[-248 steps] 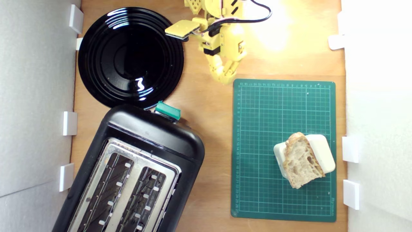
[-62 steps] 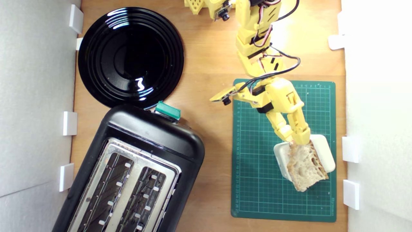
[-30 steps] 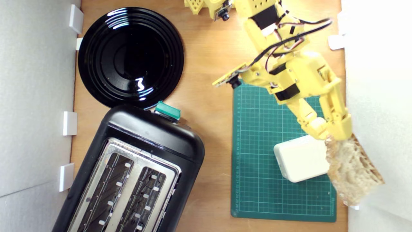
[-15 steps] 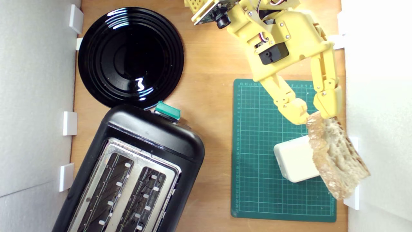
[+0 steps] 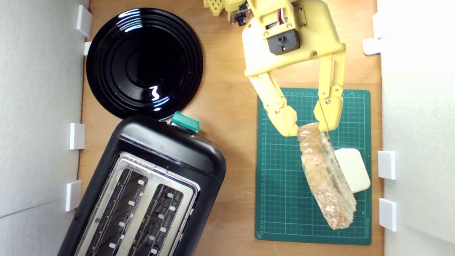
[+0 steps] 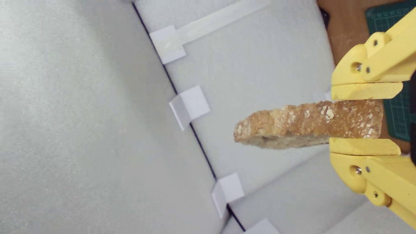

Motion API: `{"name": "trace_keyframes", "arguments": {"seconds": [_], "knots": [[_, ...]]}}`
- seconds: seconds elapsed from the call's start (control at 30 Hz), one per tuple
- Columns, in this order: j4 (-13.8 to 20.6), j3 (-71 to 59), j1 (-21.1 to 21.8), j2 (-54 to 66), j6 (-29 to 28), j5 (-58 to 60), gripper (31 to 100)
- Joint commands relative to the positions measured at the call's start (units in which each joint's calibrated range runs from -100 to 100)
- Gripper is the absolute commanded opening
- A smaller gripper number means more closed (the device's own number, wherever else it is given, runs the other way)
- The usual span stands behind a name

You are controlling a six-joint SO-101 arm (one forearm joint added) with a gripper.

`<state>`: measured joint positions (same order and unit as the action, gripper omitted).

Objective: Pick bread and place in toaster

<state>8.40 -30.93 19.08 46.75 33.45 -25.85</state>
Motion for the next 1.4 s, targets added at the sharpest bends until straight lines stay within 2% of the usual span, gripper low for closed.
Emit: {"name": "trace_keyframes", "arguments": {"seconds": [0.0, 0.27, 0.77, 0.87, 1.0, 1.17, 1.37], "knots": [[-0.5, 6.5, -3.6, 2.4, 2.5, -0.7, 55.5], [-0.7, 10.8, -10.2, 2.3, 5.8, -3.1, 55.5], [-0.7, 44.5, -15.3, -11.7, 12.1, -36.8, 55.5], [-0.4, 51.3, -16.5, -14.7, 12.6, -41.5, 55.5], [-0.6, 57.8, -18.8, -17.4, 15.9, -47.5, 55.5], [-0.3, 64.5, -21.3, -19.7, 17.6, -52.0, 55.5], [0.2, 66.2, -25.1, -20.9, 20.3, -53.2, 55.5]]}}
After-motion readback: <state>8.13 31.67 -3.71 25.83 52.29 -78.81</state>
